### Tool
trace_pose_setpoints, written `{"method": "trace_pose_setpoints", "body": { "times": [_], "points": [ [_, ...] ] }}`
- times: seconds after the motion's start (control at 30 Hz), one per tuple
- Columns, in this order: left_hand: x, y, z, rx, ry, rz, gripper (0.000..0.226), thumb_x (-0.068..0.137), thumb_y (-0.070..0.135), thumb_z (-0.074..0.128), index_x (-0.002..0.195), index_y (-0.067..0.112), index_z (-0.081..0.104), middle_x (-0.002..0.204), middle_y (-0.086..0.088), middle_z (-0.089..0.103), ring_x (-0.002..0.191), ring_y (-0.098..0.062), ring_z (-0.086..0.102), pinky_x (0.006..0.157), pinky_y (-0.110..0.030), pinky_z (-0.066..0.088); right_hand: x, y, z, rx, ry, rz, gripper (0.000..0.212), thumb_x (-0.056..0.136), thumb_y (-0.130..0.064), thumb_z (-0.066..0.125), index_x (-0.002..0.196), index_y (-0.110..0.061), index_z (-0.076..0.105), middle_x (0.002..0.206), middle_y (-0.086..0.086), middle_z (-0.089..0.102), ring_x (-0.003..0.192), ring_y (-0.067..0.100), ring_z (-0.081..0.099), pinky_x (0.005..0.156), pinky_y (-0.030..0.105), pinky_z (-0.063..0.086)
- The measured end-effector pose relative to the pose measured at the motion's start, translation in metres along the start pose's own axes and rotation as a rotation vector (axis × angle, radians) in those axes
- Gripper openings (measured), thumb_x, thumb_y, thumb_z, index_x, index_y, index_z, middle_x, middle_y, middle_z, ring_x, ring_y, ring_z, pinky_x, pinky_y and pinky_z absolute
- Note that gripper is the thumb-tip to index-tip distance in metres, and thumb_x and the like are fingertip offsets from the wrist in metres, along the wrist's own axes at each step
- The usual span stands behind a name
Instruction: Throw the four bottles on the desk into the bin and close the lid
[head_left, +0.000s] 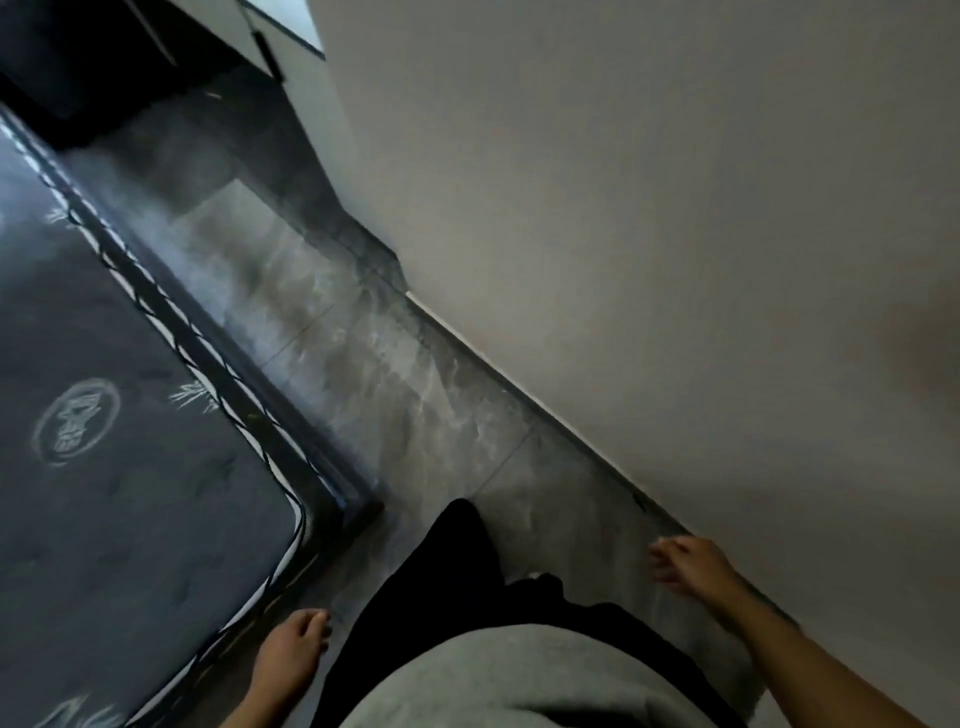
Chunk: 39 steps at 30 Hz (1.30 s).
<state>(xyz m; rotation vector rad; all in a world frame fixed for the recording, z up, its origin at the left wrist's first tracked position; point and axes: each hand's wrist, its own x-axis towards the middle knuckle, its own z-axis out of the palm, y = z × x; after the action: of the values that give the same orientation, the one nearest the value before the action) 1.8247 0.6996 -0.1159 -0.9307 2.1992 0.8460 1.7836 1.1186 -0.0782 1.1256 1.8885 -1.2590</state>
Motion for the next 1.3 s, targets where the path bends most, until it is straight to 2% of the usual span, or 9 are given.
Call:
{"method": "trace_pose_setpoints", "body": {
  "times": [0.23, 0.37, 0.5, 0.6, 0.63, 0.77, 1.03, 1.17, 1.3],
  "points": [
    [0.037, 0.020, -0.040, -0.147, 0.043, -0.052, 0.020, 0.092, 0.012, 0.050, 0.083, 0.003, 0.065, 0.077, -0.016, 0.065, 0.071, -0.026, 0.063, 0.077, -0.036, 0.049, 0.026, -0.068, 0.026, -0.243, -0.101, 0.047, 0.032, 0.097, -0.005, 0.041, 0.107, 0.018, 0.059, 0.091, 0.019, 0.057, 0.062, 0.023, 0.050, 0.056, 0.030, 0.033],
    [0.067, 0.048, -0.064, -0.207, 0.054, -0.056, 0.021, 0.092, 0.011, 0.048, 0.079, 0.006, 0.063, 0.081, -0.014, 0.066, 0.078, -0.027, 0.063, 0.076, -0.035, 0.046, 0.040, -0.105, 0.033, -0.466, -0.045, -0.036, 0.033, 0.092, -0.007, 0.052, 0.065, 0.005, 0.068, 0.085, 0.024, 0.067, 0.075, 0.019, 0.052, 0.058, 0.029, 0.033],
    [0.106, 0.076, -0.087, -0.340, 0.065, -0.115, 0.022, 0.093, 0.013, 0.047, 0.084, 0.006, 0.065, 0.082, -0.013, 0.066, 0.083, -0.031, 0.065, 0.081, -0.041, 0.049, 0.058, -0.159, 0.041, -0.530, -0.029, -0.036, 0.031, 0.094, -0.011, 0.047, 0.071, 0.001, 0.064, 0.101, 0.022, 0.069, 0.085, 0.011, 0.048, 0.068, 0.026, 0.033],
    [0.137, 0.092, -0.099, -0.426, 0.097, -0.152, 0.027, 0.092, 0.013, 0.048, 0.070, 0.010, 0.062, 0.069, -0.011, 0.062, 0.067, -0.027, 0.058, 0.071, -0.041, 0.047, 0.090, -0.210, 0.060, -0.584, -0.091, -0.068, 0.049, 0.093, -0.006, 0.048, 0.045, -0.009, 0.055, 0.076, 0.015, 0.057, 0.085, 0.015, 0.047, 0.069, 0.031, 0.038],
    [0.145, 0.098, -0.103, -0.469, 0.097, -0.168, 0.028, 0.092, 0.011, 0.047, 0.068, 0.008, 0.062, 0.064, -0.010, 0.059, 0.061, -0.025, 0.053, 0.066, -0.038, 0.043, 0.099, -0.230, 0.066, -0.582, -0.112, -0.080, 0.046, 0.093, -0.005, 0.049, 0.049, -0.016, 0.057, 0.076, 0.016, 0.056, 0.082, 0.018, 0.049, 0.066, 0.031, 0.039],
    [0.172, 0.110, -0.123, -0.560, 0.148, -0.291, 0.025, 0.092, 0.010, 0.048, 0.072, 0.007, 0.064, 0.067, -0.011, 0.062, 0.062, -0.026, 0.056, 0.064, -0.034, 0.043, 0.136, -0.315, 0.101, -0.533, -0.105, -0.135, 0.034, 0.089, 0.002, 0.053, 0.056, 0.002, 0.062, 0.075, 0.024, 0.062, 0.062, 0.023, 0.056, 0.049, 0.022, 0.045],
    [0.203, 0.108, -0.171, -0.706, 0.223, -0.490, 0.020, 0.092, 0.004, 0.048, 0.084, -0.004, 0.064, 0.081, -0.020, 0.062, 0.072, -0.027, 0.054, 0.073, -0.034, 0.040, 0.175, -0.470, 0.215, -0.566, -0.206, -0.208, 0.032, 0.095, -0.005, 0.042, 0.068, -0.006, 0.059, 0.074, 0.010, 0.062, 0.065, 0.021, 0.057, 0.057, 0.024, 0.035],
    [0.245, 0.106, -0.206, -0.784, 0.248, -0.577, 0.021, 0.090, -0.002, 0.049, 0.088, -0.016, 0.064, 0.089, -0.030, 0.063, 0.084, -0.038, 0.057, 0.080, -0.040, 0.042, 0.188, -0.520, 0.269, -0.600, -0.234, -0.227, 0.030, 0.094, -0.003, 0.044, 0.071, -0.007, 0.062, 0.082, 0.017, 0.062, 0.061, 0.021, 0.056, 0.055, 0.023, 0.037],
    [0.296, 0.108, -0.267, -0.752, 0.283, -0.530, 0.021, 0.089, -0.003, 0.049, 0.092, -0.018, 0.064, 0.087, -0.029, 0.065, 0.078, -0.031, 0.058, 0.069, -0.036, 0.043, 0.187, -0.551, 0.309, -0.571, -0.209, -0.216, 0.042, 0.094, 0.003, 0.040, 0.055, -0.007, 0.049, 0.059, 0.008, 0.048, 0.040, 0.015, 0.046, 0.027, 0.011, 0.029]
  ]
}}
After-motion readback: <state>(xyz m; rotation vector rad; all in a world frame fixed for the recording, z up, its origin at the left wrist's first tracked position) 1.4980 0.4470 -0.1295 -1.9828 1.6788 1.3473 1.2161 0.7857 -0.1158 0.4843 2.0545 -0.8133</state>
